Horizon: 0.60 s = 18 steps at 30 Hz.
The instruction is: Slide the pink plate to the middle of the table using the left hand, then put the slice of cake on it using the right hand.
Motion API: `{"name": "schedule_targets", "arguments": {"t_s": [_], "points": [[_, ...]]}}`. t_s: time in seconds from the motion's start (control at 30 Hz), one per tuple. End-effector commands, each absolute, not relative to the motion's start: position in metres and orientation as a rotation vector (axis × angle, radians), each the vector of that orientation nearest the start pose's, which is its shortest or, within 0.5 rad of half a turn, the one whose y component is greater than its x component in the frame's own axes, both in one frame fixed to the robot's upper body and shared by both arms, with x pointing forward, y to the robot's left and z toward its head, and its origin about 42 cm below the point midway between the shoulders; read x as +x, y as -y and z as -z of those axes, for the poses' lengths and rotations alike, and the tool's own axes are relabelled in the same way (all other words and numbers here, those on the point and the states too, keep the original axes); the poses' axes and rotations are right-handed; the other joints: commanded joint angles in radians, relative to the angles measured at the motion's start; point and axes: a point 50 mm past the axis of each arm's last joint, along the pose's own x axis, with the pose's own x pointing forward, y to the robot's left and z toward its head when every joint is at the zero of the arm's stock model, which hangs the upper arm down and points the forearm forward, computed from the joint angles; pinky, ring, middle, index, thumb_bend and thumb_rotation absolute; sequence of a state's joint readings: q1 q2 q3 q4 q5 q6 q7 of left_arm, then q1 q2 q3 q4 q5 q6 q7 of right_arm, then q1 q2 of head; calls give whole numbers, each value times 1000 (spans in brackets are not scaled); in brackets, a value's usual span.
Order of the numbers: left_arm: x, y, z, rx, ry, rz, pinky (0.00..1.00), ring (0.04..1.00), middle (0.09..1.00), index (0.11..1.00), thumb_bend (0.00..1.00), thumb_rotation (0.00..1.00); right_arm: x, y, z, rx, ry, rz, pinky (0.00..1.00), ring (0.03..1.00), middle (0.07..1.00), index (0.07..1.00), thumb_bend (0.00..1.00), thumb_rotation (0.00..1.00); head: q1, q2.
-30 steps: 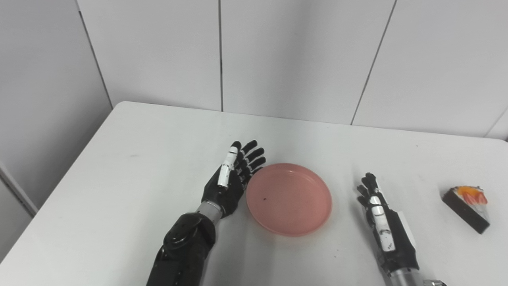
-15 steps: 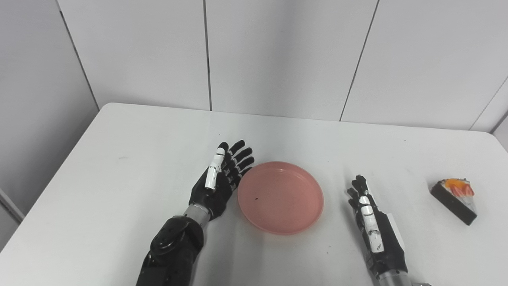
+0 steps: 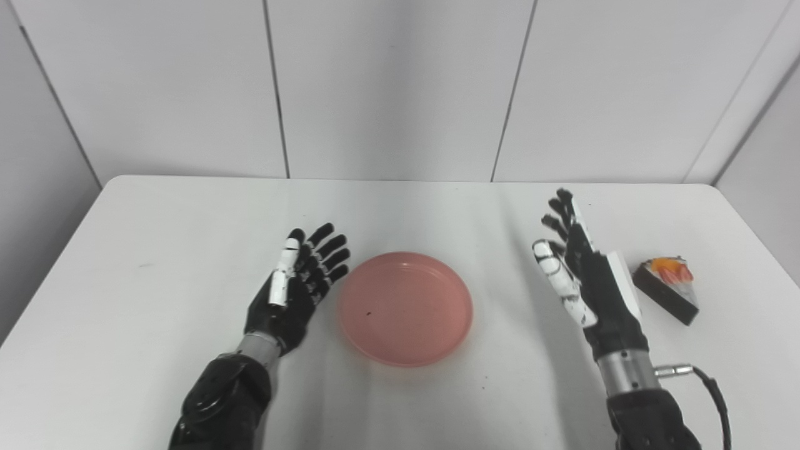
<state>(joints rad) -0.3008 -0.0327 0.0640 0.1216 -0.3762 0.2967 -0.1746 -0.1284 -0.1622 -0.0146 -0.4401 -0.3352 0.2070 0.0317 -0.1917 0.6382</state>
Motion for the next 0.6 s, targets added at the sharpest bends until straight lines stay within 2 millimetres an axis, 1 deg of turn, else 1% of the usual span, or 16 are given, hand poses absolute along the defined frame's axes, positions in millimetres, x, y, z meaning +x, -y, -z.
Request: {"name": "schedule_targets", "arguments": {"t_s": [0.0,0.07,0.1,0.17,0.2,0.23,0.27,0.3,0.33,0.37,0.4,0.43,0.47,0.57], "points": [[374,-179,-141,-420,-97,302,921,901,893,885,475,1000,298,250,-264,-563,459,140,792,884,938,1000,579,935,-25,-7],[374,-182,-139,-427,-99,301,917,902,893,886,476,1000,299,254,-267,-607,477,167,791,875,927,996,572,940,-46,-14],[374,-184,-138,-427,-101,300,918,901,892,885,476,1000,300,256,-270,-618,483,181,797,872,925,994,586,932,-63,-19],[374,-189,-136,-424,-106,300,918,901,897,889,477,1000,302,262,-274,-644,491,216,797,869,919,988,633,873,-98,-28],[374,-190,-135,-423,-106,301,919,903,899,890,477,1000,302,266,-277,-686,497,246,788,862,915,984,656,865,-103,-29],[374,-192,-134,-424,-107,302,923,906,902,892,477,1000,303,269,-280,-722,498,268,773,851,912,979,692,871,-124,-33],[374,-194,-133,-424,-107,303,923,906,903,892,476,1000,303,271,-281,-745,499,281,772,850,912,979,696,872,-136,-35],[374,-197,-133,-427,-106,305,924,907,904,893,476,1000,303,275,-285,-770,495,304,770,850,913,979,704,873,-177,-42],[375,-199,-132,-429,-106,307,924,906,901,891,478,1000,303,278,-287,-783,492,318,777,869,926,980,725,822,-177,-42],[375,-202,-130,-435,-106,310,924,905,900,890,479,1000,303,283,-290,-801,487,338,780,875,931,981,732,805,-212,-51],[376,-204,-129,-439,-105,313,925,906,901,890,477,1000,303,286,-292,-812,483,352,782,886,942,985,738,767,-216,-52],[376,-207,-128,-441,-107,312,926,907,902,890,476,1000,304,291,-293,-829,479,364,782,891,948,987,741,747,-239,-60],[377,-209,-126,-443,-108,312,923,903,900,892,473,1000,304,296,-294,-854,475,377,763,904,965,994,742,695,-247,-63],[378,-215,-123,-449,-110,314,920,901,896,889,470,1000,305,308,-296,-940,422,426,770,923,984,995,779,680,-266,-71]]}}
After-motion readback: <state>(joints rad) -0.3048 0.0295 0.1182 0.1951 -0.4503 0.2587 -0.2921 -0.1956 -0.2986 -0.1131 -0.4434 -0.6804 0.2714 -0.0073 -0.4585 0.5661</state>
